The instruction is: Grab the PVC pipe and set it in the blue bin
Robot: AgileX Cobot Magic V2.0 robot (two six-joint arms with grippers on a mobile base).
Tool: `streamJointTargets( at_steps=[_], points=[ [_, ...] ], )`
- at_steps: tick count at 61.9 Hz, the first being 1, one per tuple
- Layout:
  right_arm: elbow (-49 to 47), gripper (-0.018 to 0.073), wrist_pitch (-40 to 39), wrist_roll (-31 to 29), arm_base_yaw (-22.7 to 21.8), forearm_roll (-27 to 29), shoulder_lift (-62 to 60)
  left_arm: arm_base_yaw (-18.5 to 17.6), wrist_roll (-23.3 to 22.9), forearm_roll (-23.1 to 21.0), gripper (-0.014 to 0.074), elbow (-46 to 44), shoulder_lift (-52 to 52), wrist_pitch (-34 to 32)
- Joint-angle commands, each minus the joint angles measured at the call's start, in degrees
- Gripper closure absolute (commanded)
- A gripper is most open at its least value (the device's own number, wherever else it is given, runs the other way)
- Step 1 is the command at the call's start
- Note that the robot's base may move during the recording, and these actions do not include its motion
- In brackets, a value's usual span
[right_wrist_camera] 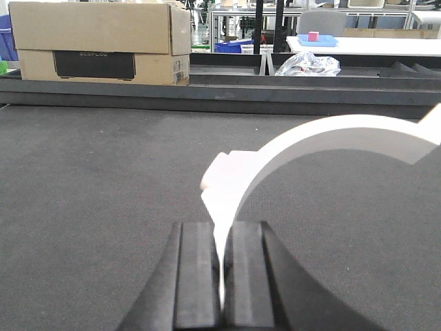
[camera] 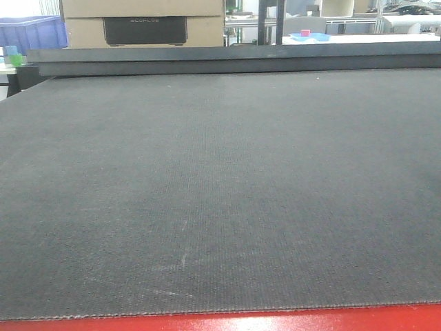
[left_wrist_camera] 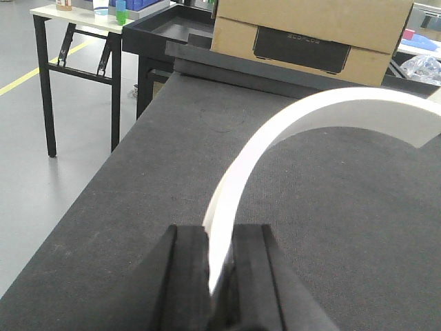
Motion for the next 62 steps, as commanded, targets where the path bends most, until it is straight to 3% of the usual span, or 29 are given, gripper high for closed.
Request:
streamJointTargets(
  at_steps=[1,62],
  points=[
    [0.07,0.072,-1.27,-0.08,-0.22,-0.5,-0.21,0.14,-0.29,-0.65,0.0707,-0.12,-0.39,-0.99],
    [0.07,0.072,-1.27,-0.08,-0.22,-0.5,-0.21,0.14,-0.29,-0.65,0.0707,-0.12,-0.39,-0.99]
  ],
)
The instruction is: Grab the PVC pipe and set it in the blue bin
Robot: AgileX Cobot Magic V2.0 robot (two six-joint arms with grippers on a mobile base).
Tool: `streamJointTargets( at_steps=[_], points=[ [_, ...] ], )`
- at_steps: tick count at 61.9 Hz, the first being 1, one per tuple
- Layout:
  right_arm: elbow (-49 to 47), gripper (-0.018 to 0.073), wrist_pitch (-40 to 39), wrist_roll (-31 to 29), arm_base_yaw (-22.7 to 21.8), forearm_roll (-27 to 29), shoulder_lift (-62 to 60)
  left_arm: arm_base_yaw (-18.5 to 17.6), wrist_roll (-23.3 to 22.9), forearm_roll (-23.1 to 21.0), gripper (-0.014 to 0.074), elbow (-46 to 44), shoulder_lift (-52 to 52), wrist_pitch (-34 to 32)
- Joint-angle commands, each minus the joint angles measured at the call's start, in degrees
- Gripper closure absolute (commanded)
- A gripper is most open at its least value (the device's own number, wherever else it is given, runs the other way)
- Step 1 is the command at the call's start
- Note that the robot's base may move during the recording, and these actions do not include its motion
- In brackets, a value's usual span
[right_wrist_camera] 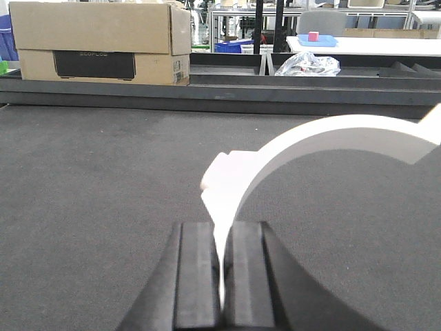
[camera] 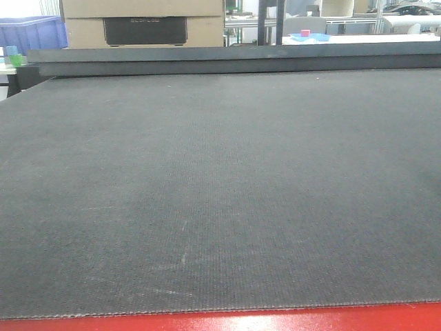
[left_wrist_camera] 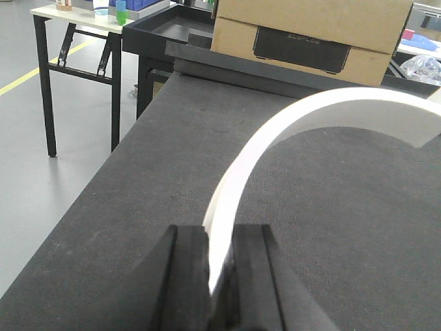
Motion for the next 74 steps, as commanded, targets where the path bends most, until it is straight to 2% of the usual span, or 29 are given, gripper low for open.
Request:
streamJointTargets(
  at_steps=[1,74],
  points=[
    [0.07,0.072,-1.27,-0.08,-0.22,-0.5,-0.21,0.14,-0.29,-0.6,0.0707,-0.12,-0.39,-1.1],
    [0.07,0.0721,-1.25,-0.08,-0.22,-0.5,-0.21,0.14,-0.29,-0.6,0.0707,-0.12,-0.39,-1.1]
  ],
)
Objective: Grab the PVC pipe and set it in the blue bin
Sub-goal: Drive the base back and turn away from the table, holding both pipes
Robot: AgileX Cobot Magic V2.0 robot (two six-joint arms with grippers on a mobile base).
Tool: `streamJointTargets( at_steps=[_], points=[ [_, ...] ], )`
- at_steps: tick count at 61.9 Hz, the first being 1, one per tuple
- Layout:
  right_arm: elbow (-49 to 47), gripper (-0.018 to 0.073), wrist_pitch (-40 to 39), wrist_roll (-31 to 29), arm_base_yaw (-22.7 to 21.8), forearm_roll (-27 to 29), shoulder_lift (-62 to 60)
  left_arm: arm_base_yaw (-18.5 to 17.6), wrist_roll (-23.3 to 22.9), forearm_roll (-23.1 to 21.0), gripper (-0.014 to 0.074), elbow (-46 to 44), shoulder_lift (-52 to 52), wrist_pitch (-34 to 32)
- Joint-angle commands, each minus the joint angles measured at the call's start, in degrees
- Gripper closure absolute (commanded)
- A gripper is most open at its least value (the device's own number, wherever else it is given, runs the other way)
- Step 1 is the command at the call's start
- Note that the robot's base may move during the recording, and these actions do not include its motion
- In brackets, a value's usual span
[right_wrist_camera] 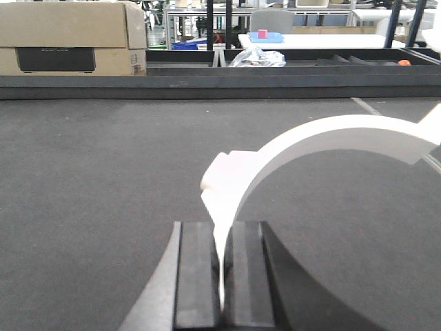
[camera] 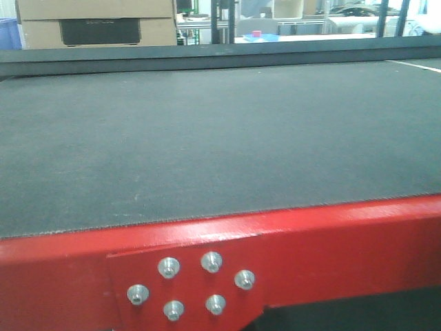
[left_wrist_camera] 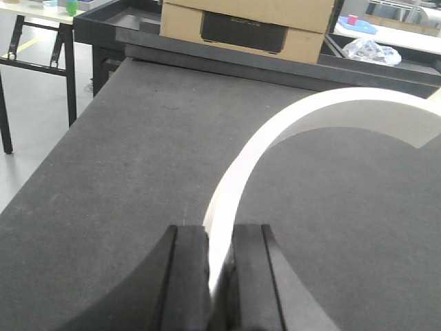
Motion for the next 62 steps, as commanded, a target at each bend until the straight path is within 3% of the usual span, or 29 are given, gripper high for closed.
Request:
streamJointTargets(
  at_steps=[1,62],
  points=[
    [0.07,0.0721,-1.25,-0.08,-0.22,-0.5,-0.11,0.14,-0.29,-0.6,0.0707,-0.12,-0.39,-1.1],
    [0.07,0.0721,-1.25,-0.08,-0.22,-0.5,-0.11,0.14,-0.29,-0.6,0.0707,-0.12,-0.39,-1.1]
  ],
)
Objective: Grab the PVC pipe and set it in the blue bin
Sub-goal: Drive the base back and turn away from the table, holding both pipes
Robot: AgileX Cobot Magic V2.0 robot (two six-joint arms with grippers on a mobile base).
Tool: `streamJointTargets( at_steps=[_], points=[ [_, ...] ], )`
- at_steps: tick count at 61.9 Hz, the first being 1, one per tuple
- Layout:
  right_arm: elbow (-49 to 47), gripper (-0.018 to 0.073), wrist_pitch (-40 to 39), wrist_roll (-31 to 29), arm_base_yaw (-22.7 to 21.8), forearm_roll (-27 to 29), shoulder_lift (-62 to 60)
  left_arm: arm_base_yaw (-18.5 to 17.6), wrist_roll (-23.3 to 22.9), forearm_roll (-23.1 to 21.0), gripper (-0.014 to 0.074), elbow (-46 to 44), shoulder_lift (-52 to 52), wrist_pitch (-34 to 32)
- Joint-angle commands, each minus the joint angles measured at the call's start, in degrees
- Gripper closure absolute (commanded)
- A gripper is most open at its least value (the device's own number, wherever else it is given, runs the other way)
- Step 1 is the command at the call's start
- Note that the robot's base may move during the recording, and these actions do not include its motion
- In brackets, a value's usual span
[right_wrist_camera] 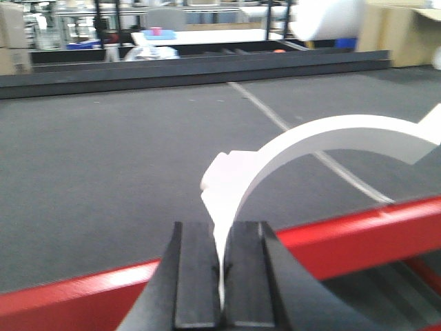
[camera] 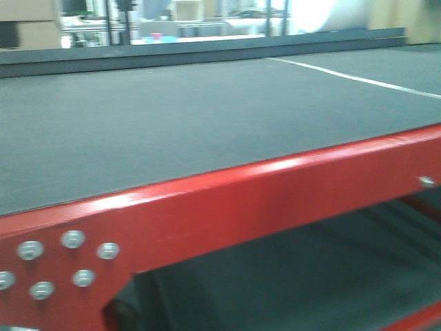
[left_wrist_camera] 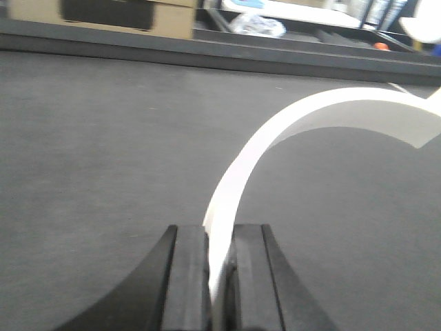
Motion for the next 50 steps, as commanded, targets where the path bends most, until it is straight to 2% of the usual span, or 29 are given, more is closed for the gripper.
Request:
streamJointTargets(
  at_steps=[1,50],
  points=[
    [0.07,0.0721,-1.25,-0.08,-0.22,-0.5,-0.11,0.14,-0.29,-0.6,0.0707,-0.12,-0.39,-1.1],
    [0.07,0.0721,-1.25,-0.08,-0.22,-0.5,-0.11,0.14,-0.29,-0.6,0.0707,-0.12,-0.39,-1.1]
  ],
)
